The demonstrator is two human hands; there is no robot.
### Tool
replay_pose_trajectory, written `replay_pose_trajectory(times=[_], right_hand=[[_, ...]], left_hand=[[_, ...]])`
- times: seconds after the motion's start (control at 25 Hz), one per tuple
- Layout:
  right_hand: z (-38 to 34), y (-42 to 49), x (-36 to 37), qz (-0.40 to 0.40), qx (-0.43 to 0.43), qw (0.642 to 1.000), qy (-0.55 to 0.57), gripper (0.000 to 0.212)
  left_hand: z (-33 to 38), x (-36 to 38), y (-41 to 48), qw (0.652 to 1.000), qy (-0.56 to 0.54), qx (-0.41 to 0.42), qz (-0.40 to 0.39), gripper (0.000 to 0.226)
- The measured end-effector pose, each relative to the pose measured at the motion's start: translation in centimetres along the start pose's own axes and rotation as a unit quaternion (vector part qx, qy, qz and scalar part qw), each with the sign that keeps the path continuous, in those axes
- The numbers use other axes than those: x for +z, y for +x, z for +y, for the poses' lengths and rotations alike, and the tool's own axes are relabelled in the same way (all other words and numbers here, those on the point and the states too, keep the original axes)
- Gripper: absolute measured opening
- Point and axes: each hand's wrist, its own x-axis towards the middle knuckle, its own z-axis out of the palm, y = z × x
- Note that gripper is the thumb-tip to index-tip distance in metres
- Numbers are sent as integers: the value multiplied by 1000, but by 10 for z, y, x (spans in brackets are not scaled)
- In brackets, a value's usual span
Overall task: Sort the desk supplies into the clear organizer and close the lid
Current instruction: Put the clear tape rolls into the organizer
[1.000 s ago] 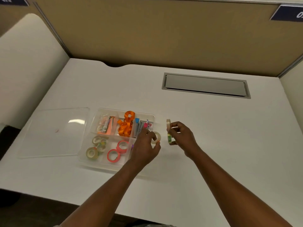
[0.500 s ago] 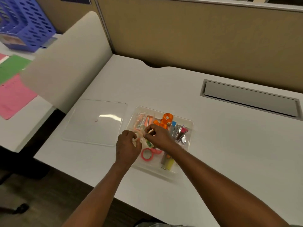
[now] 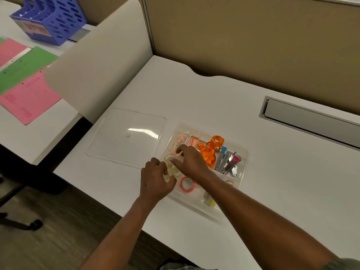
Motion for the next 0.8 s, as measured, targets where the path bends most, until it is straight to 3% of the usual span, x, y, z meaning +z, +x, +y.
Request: replay_pose_trajectory(times=[0.2,0.36,0.52,0.64,0.8], right_hand=[[3,-5,0,38,-38,998,-42,45],[26,-21,-27,156,-28,987,-33,41],[69,-45,-61,262,114,956,-71,58],[100,-66,-74,226,255,940,1,69],[128,-86,-79,173,326,923,113,47]], left_hand=[[-6,-2,9,999,-21,-30,37,32],[-6,2,21,990,-73,-118,-39,47],[5,6,31,961,-177,-209,-48,35],[13,10,32,953,-189,-235,-28,28],[28,17,27,956,-179,-229,-32,28]])
